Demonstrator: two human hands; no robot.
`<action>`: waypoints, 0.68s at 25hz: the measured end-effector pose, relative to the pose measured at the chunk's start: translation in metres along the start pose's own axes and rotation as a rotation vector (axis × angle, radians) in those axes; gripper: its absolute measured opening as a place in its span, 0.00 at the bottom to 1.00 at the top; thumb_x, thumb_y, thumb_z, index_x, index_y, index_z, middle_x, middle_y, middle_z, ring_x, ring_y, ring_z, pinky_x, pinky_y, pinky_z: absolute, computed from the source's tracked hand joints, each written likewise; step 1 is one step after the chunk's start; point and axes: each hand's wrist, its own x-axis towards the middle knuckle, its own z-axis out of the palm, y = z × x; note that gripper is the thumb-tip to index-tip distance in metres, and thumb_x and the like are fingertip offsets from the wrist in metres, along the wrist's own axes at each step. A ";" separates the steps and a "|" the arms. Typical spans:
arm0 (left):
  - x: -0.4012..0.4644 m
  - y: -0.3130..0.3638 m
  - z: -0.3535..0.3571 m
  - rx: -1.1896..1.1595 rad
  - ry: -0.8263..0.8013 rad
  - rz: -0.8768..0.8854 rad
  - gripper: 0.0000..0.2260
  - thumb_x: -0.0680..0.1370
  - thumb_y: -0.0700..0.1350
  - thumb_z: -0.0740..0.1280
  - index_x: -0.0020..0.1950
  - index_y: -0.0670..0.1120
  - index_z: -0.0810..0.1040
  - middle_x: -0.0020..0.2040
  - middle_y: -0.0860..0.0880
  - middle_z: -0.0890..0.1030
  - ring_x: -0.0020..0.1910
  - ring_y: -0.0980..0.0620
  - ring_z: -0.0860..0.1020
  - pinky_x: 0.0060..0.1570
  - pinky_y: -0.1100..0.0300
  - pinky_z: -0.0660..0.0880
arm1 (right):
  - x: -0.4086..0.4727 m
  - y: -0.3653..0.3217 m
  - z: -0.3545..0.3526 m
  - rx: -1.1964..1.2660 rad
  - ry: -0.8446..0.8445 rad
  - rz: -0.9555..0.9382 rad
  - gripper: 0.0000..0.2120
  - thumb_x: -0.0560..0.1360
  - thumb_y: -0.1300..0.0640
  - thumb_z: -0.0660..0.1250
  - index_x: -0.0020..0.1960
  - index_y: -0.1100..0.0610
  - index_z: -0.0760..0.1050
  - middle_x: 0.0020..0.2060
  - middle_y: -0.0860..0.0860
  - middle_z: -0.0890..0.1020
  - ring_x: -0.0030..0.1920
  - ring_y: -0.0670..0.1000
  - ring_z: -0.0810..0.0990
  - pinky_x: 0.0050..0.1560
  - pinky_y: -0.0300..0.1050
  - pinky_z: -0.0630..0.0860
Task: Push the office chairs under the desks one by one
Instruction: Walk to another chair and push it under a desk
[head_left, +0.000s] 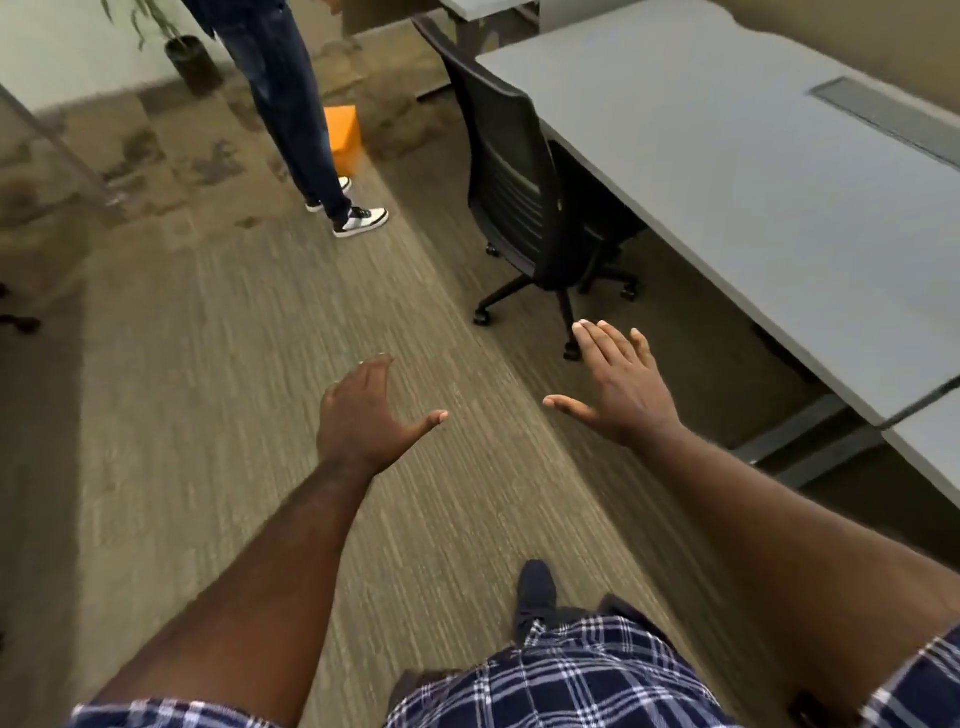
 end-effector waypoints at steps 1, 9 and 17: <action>0.021 -0.008 -0.002 0.002 0.004 -0.002 0.48 0.65 0.76 0.64 0.74 0.43 0.66 0.72 0.43 0.72 0.71 0.44 0.68 0.69 0.43 0.64 | 0.025 -0.001 0.001 -0.001 -0.011 -0.003 0.49 0.72 0.23 0.51 0.80 0.54 0.45 0.79 0.53 0.54 0.79 0.53 0.49 0.77 0.58 0.41; 0.159 -0.073 -0.008 0.046 0.044 0.078 0.47 0.66 0.71 0.70 0.74 0.41 0.66 0.75 0.42 0.67 0.76 0.43 0.61 0.71 0.40 0.60 | 0.185 -0.034 0.016 -0.034 -0.005 -0.037 0.49 0.72 0.22 0.47 0.80 0.54 0.46 0.79 0.52 0.55 0.79 0.51 0.44 0.76 0.58 0.38; 0.335 -0.166 -0.018 0.007 0.002 0.221 0.48 0.67 0.72 0.69 0.75 0.40 0.65 0.76 0.42 0.65 0.77 0.43 0.59 0.73 0.41 0.57 | 0.338 -0.085 0.027 -0.138 0.117 0.085 0.46 0.73 0.26 0.52 0.79 0.55 0.52 0.79 0.53 0.58 0.79 0.55 0.46 0.76 0.67 0.44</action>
